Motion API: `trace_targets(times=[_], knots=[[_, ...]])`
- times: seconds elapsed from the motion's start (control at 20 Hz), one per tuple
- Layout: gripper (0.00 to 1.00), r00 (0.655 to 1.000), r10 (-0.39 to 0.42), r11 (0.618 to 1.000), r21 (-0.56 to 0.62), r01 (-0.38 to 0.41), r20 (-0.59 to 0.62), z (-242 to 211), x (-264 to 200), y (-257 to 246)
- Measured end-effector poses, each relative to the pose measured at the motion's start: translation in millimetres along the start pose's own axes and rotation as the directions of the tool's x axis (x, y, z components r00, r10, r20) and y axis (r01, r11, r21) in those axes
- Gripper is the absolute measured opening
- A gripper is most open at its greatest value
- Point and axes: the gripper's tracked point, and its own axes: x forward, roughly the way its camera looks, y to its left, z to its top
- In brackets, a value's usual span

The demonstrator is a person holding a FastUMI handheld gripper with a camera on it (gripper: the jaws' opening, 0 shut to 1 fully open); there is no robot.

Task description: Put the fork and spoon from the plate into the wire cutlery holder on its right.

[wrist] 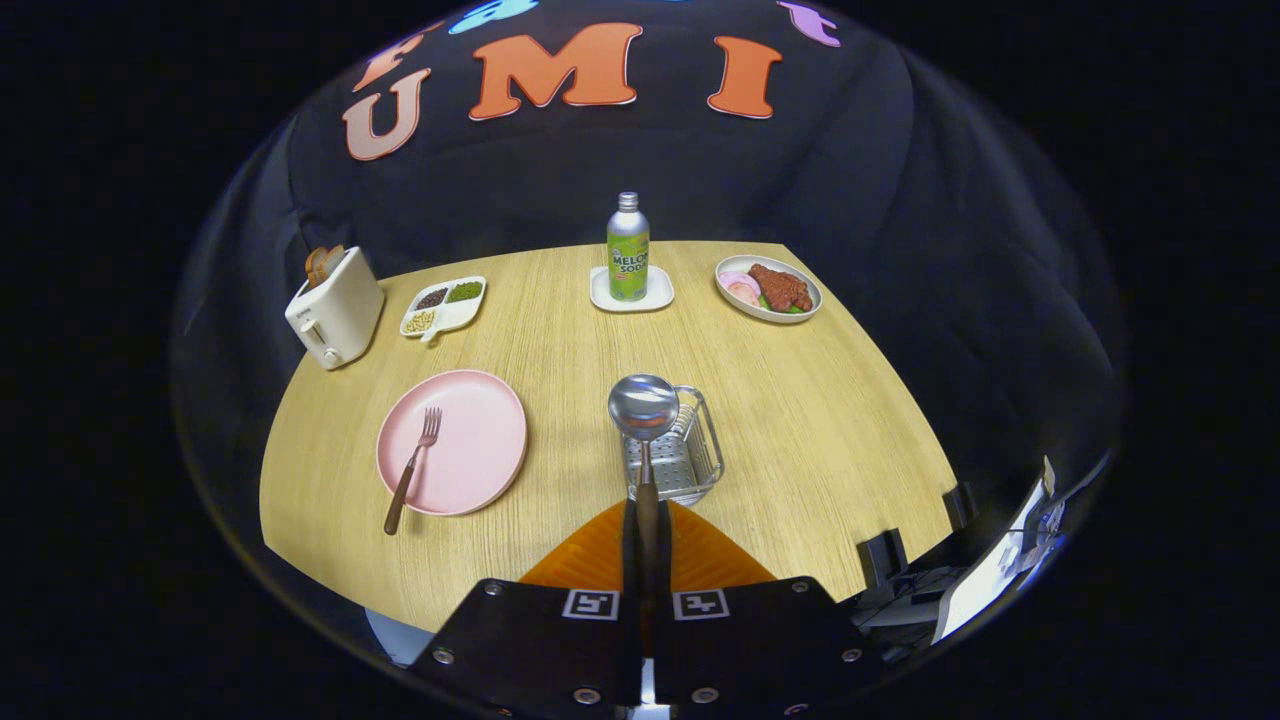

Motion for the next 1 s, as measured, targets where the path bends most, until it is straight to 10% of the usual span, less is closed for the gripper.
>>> trace_targets(times=[0.45, 1.0], knots=[[0.05, 0.979, 0.034, 0.979, -0.188, -0.073, -0.202, 2.0, 14.0, -3.4], [0.05, 0.875, 0.001, 0.945, -0.286, -0.159, -0.484, -3.2, 44.7, -13.5]])
